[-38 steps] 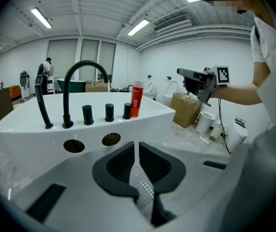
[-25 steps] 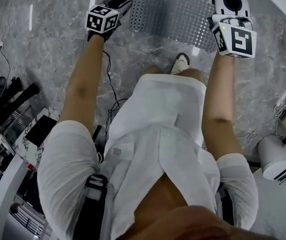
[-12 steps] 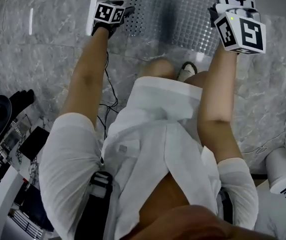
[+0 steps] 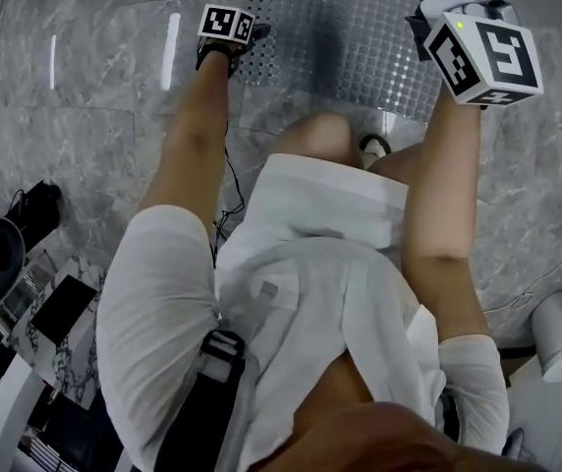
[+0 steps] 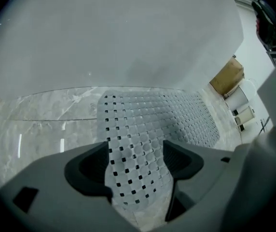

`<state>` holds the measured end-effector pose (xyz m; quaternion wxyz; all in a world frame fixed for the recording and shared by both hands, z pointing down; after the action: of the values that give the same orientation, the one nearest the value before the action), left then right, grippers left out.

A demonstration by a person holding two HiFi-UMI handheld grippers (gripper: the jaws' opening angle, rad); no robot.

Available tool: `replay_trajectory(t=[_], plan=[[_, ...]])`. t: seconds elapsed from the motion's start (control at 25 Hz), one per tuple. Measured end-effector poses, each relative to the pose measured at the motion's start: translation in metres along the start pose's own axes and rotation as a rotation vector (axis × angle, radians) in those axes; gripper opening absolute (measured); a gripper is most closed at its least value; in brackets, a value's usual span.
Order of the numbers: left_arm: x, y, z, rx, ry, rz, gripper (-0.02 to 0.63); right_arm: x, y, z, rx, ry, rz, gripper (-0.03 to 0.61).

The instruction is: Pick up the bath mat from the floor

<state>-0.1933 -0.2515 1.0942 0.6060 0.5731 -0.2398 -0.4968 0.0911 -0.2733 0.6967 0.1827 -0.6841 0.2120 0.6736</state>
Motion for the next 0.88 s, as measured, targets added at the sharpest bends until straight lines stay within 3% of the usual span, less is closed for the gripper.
replay_trajectory(t=[0.24, 0.6, 0.88], plan=[[-0.019, 0.028, 0.018, 0.037, -0.088, 0.021, 0.383, 0.009, 0.002, -0.006, -0.001, 0.033, -0.015, 0.14], [-0.046, 0.059, 0.038, 0.064, -0.104, 0.091, 0.41, 0.012, 0.021, 0.02, 0.073, -0.073, 0.008, 0.144], [-0.055, 0.08, 0.035, 0.046, -0.123, 0.124, 0.42, 0.016, 0.029, 0.021, 0.089, -0.099, 0.009, 0.144]])
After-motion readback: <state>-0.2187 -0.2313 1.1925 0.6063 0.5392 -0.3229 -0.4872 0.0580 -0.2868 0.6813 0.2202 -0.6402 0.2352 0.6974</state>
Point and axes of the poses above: the fingertips, and each gripper's own axes: y forward along the fingers, z to its left, x out of its top, the point moved 3 cm from there along -y, backward along the fingers, and after that the axes turned 1 degree about x, right-handed, at the moved point
